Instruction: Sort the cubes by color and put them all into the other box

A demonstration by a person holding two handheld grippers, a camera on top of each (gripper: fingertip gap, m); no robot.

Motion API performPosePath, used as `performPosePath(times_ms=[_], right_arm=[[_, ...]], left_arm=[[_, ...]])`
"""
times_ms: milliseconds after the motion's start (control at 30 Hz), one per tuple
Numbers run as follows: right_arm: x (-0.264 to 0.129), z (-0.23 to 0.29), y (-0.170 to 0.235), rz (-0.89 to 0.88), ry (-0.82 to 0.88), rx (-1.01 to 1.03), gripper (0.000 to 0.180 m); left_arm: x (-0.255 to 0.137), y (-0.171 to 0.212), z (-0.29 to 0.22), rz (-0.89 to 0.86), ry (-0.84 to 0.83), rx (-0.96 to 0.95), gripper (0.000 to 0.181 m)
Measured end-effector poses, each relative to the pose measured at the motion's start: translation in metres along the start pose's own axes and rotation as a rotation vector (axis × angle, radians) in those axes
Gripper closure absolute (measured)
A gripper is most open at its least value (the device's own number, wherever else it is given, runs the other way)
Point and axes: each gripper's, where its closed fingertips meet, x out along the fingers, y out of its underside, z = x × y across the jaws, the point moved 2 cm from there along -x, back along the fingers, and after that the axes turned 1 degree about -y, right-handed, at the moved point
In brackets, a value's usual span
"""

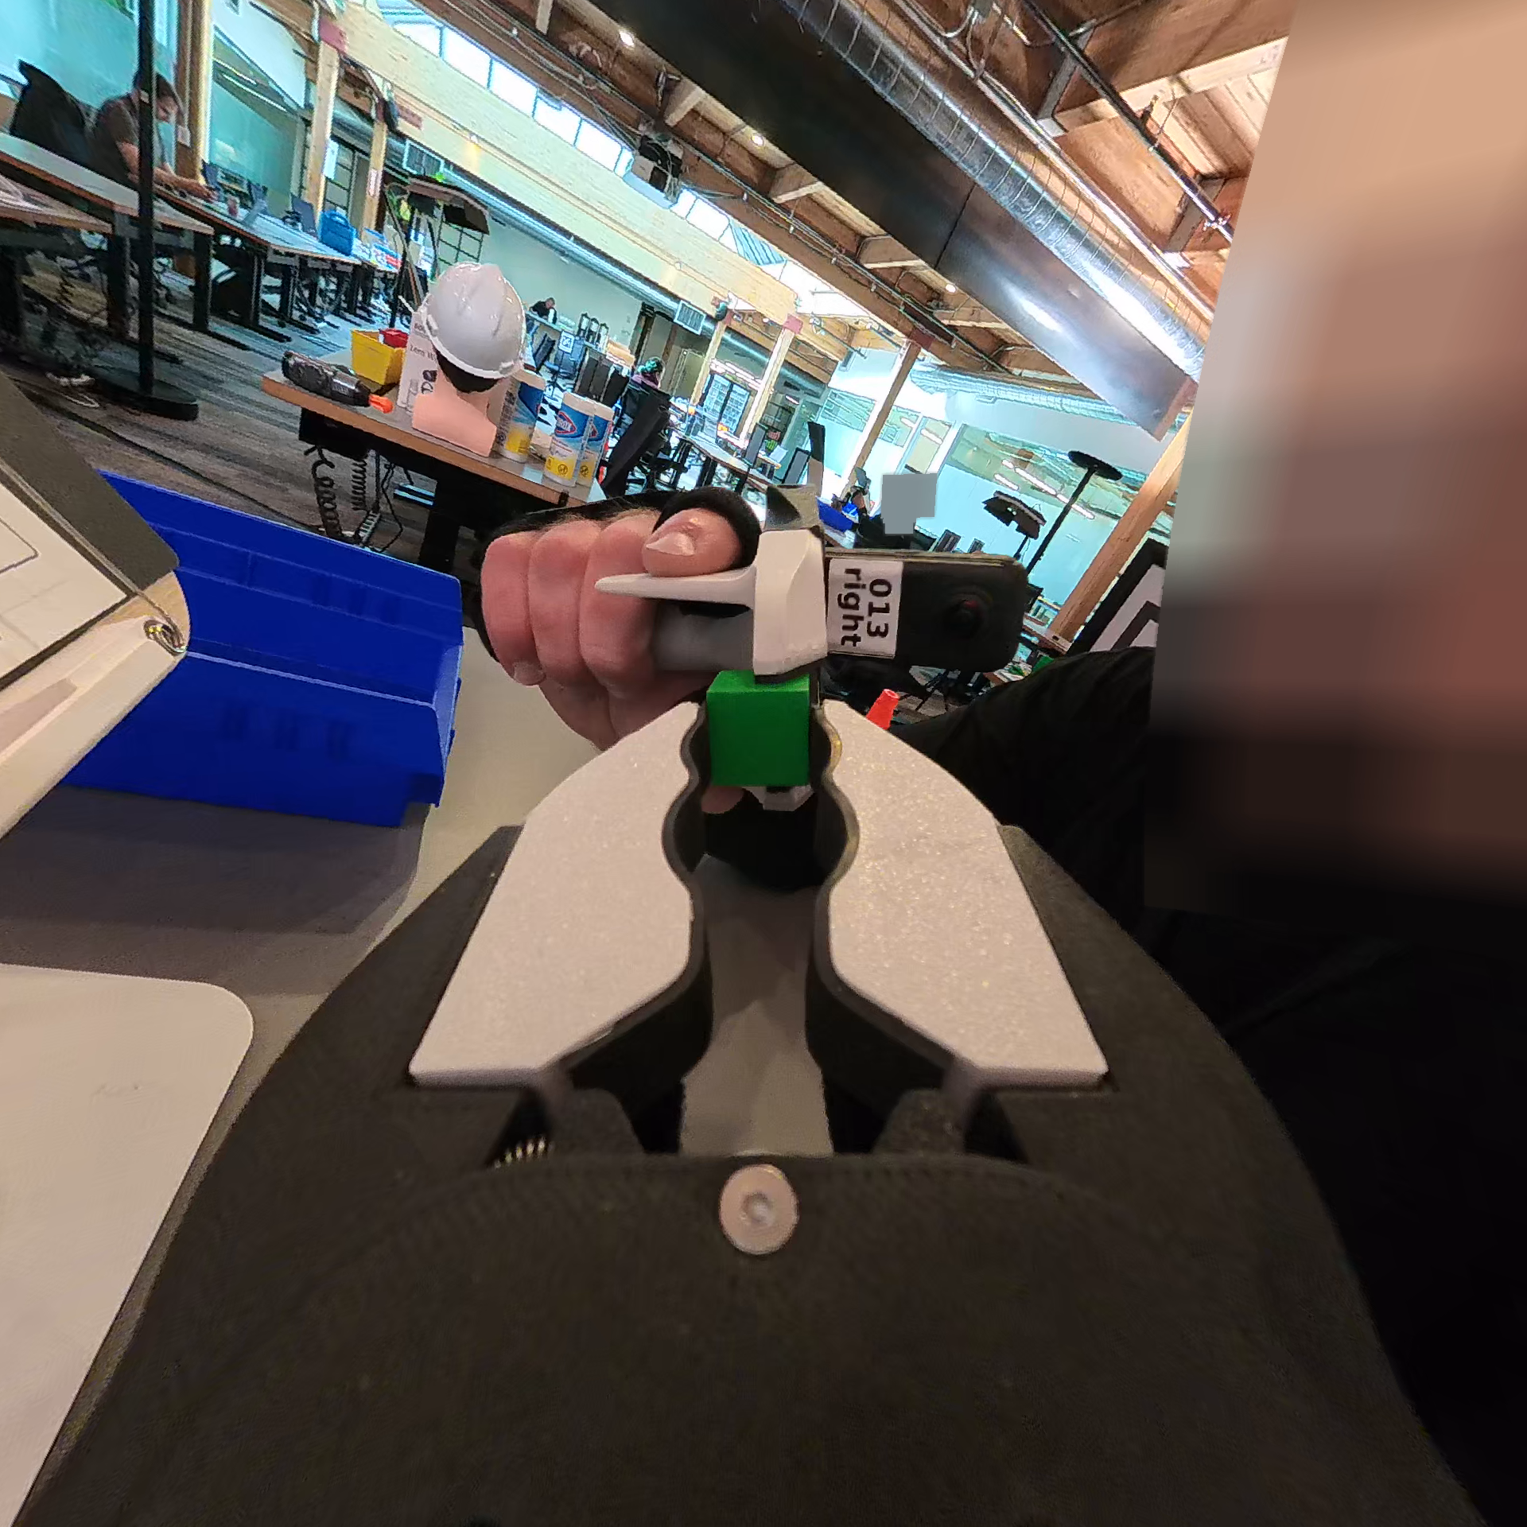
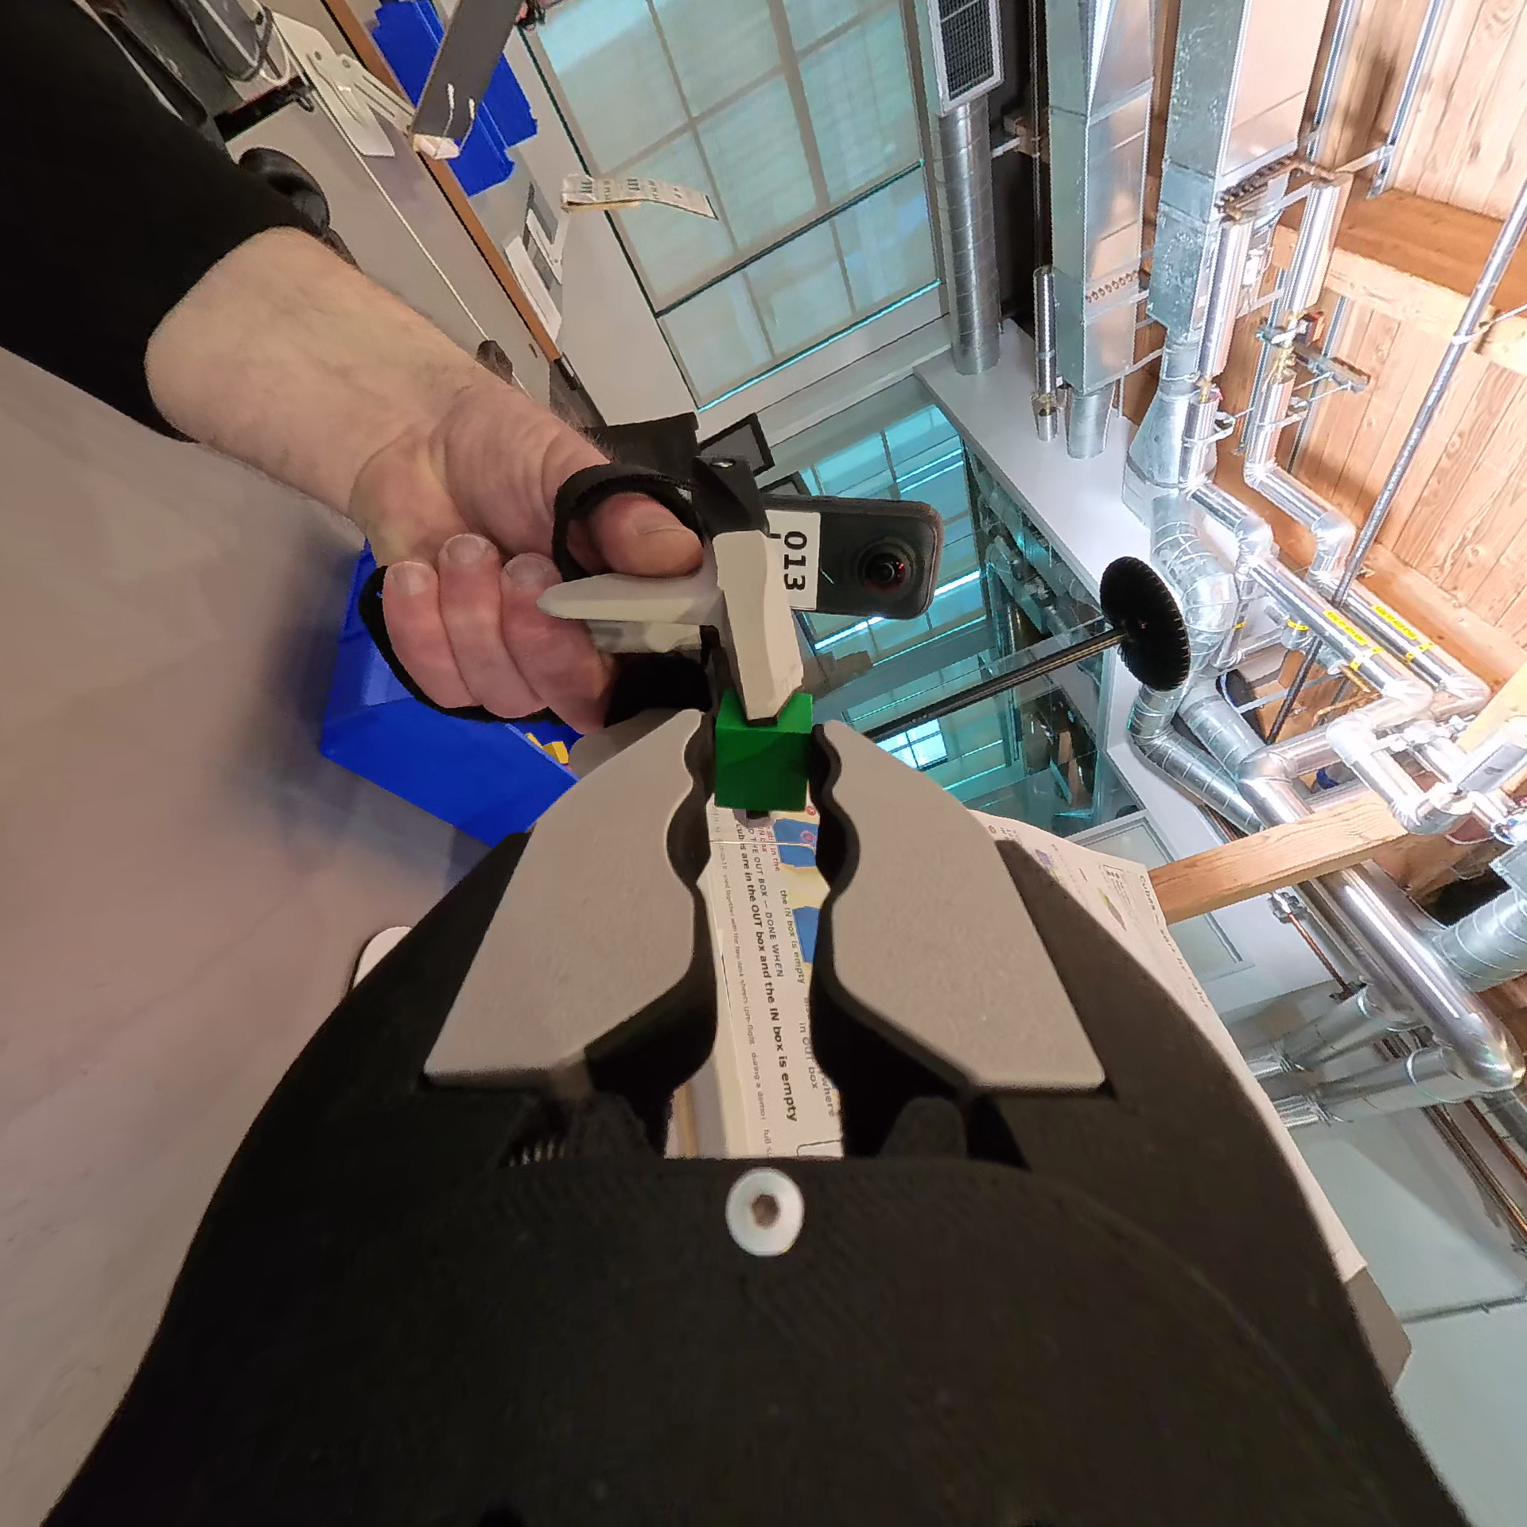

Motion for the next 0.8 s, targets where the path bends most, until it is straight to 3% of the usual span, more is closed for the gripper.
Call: performPosePath(times_ms=[133,233,300,467,600,800], right_arm=[[-0.001,-0.002,-0.002,0.001,0.004,0.012,0.158],[-0.008,-0.012,-0.001,0.011,0.007,0.036,0.158],[-0.018,-0.025,0.005,0.056,0.015,0.048,0.158],[-0.063,-0.063,0.037,0.204,0.010,0.152,0.158],[-0.106,-0.082,0.078,0.362,0.004,0.246,0.158],[-0.161,-0.073,0.146,0.614,-0.117,0.409,0.158]], left_arm=[[0.000,-0.004,-0.002,-0.024,0.011,0.001,0.157],[-0.006,-0.008,0.000,-0.025,-0.042,0.034,0.141],[-0.013,-0.010,0.003,-0.007,-0.121,0.086,0.146],[-0.030,-0.019,0.001,0.072,-0.329,0.273,0.181],[-0.037,-0.020,0.000,0.189,-0.504,0.414,0.181],[-0.032,-0.017,-0.007,0.286,-0.570,0.495,0.181]])
